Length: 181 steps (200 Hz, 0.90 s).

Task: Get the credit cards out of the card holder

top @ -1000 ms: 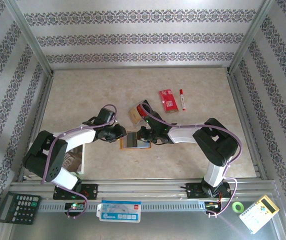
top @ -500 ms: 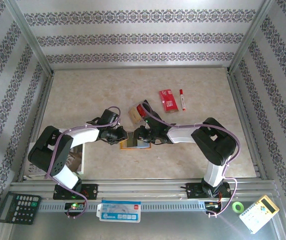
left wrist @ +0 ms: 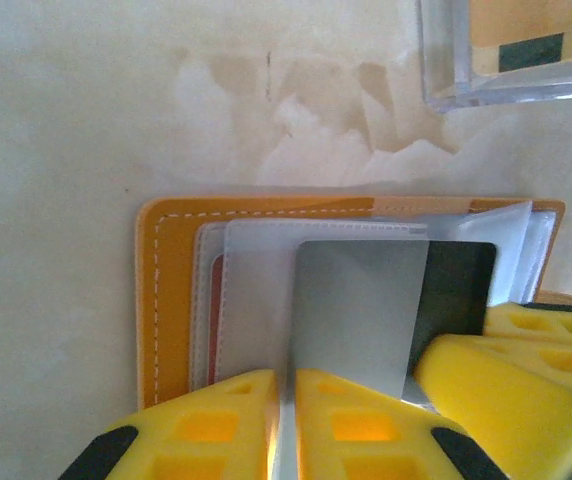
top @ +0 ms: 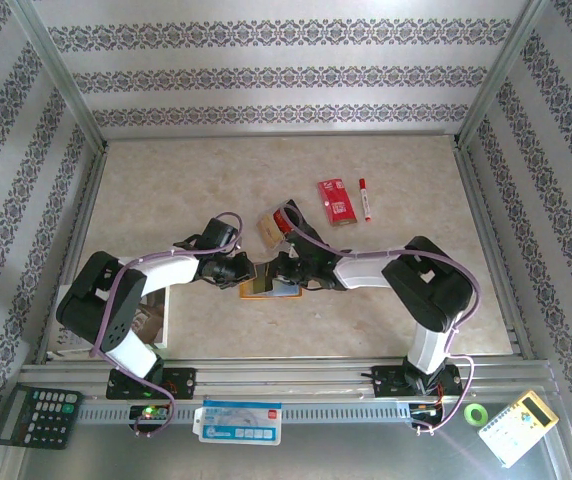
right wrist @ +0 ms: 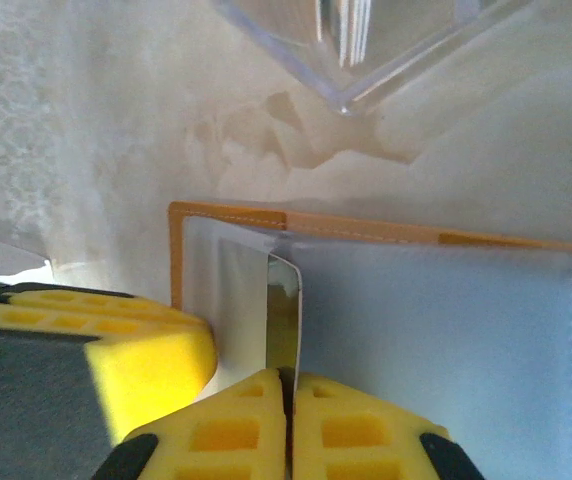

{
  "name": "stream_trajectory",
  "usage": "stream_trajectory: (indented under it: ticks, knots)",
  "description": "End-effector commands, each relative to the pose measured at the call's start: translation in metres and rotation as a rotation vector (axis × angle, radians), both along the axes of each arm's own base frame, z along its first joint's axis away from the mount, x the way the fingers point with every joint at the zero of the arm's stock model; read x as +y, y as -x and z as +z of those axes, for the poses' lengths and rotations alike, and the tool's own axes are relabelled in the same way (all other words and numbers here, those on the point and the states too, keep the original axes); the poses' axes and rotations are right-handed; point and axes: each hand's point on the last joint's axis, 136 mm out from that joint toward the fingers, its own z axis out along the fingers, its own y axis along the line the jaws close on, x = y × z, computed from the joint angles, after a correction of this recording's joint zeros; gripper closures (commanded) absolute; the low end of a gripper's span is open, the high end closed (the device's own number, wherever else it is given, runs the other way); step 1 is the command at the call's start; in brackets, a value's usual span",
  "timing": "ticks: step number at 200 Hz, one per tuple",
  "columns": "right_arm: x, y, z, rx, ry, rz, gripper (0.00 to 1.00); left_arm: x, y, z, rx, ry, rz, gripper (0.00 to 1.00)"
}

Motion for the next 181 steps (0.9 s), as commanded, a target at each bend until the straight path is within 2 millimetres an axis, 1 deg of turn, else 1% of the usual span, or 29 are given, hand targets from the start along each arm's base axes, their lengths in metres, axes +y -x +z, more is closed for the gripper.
stream_trajectory:
  ticks: [1, 20, 37, 59, 72, 90, 107, 126, 139, 158, 181]
  knots:
    - [-0.028, -0.003, -0.005, -0.038, 0.073, -0.063, 0.95, 0.024, 0.015, -0.017, 0.045, -0.142, 0.014, 0.83]
    - [-0.038, -0.005, 0.009, -0.109, 0.060, -0.082, 0.99, 0.023, 0.008, -0.002, 0.002, -0.126, 0.025, 0.77]
    - [-0.045, -0.007, 0.033, -0.192, 0.018, -0.102, 1.00, 0.025, -0.002, 0.017, -0.043, -0.091, 0.054, 0.66]
    - [-0.051, -0.009, 0.065, -0.293, -0.007, -0.111, 1.00, 0.035, -0.017, 0.045, -0.115, -0.044, 0.101, 0.57]
    - [-0.053, -0.011, 0.080, -0.339, -0.019, -0.110, 1.00, 0.040, -0.023, 0.060, -0.152, -0.012, 0.128, 0.50]
    - [-0.056, -0.014, 0.098, -0.386, -0.040, -0.107, 1.00, 0.039, -0.028, 0.080, -0.200, 0.067, 0.157, 0.41]
    - [-0.058, -0.019, 0.113, -0.406, -0.077, -0.106, 1.00, 0.030, -0.034, 0.101, -0.256, 0.181, 0.167, 0.34]
    - [-0.054, -0.022, 0.129, -0.411, -0.145, -0.086, 1.00, 0.011, -0.033, 0.125, -0.308, 0.330, 0.109, 0.23]
    - [-0.049, -0.025, 0.140, -0.409, -0.198, -0.073, 1.00, -0.001, -0.031, 0.142, -0.333, 0.419, 0.063, 0.21]
    - [-0.042, -0.028, 0.157, -0.412, -0.293, -0.059, 1.00, -0.011, -0.030, 0.158, -0.359, 0.500, 0.027, 0.18]
    - [-0.036, -0.033, 0.175, -0.404, -0.403, -0.058, 1.00, -0.023, -0.029, 0.166, -0.360, 0.576, -0.004, 0.18]
